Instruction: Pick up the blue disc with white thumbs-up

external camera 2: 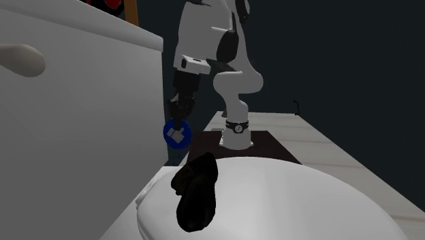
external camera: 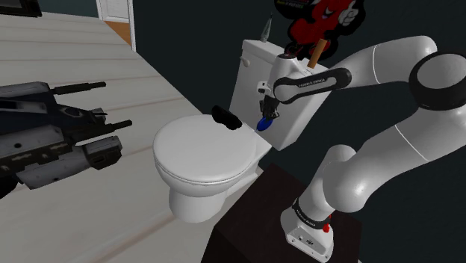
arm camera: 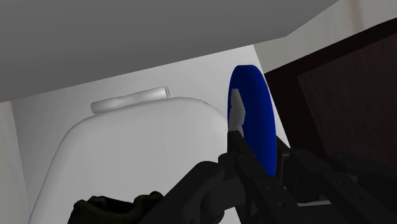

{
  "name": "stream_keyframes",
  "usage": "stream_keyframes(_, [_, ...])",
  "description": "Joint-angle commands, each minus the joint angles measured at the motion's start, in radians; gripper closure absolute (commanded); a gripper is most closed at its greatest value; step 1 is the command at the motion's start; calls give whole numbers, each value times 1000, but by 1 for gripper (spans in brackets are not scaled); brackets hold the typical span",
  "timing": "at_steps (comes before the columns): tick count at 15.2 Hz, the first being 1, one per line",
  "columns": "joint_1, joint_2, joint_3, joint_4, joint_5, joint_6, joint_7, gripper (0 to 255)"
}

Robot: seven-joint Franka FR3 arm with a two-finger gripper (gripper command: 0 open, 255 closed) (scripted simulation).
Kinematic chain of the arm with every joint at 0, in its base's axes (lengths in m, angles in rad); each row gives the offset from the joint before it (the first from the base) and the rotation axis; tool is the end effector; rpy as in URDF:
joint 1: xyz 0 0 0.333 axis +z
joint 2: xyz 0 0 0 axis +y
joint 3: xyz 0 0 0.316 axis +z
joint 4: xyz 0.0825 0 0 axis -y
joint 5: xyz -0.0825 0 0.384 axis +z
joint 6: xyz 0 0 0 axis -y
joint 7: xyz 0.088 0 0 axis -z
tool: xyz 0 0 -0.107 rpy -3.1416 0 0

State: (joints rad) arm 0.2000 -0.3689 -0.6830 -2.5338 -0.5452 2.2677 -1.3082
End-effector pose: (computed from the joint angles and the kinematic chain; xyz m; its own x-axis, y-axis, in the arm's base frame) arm 0.3796 -0.2100 0.3788 0.3651 0.9122 -0.1862 0.9309 -0.3562 0.0805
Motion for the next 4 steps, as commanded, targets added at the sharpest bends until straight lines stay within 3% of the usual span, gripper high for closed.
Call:
stream_keyframes(1, [-2, -21, 11, 15, 3, -36, -4, 255])
stream_keyframes(4, [-2, -31, 16, 23, 4, -54, -6, 255])
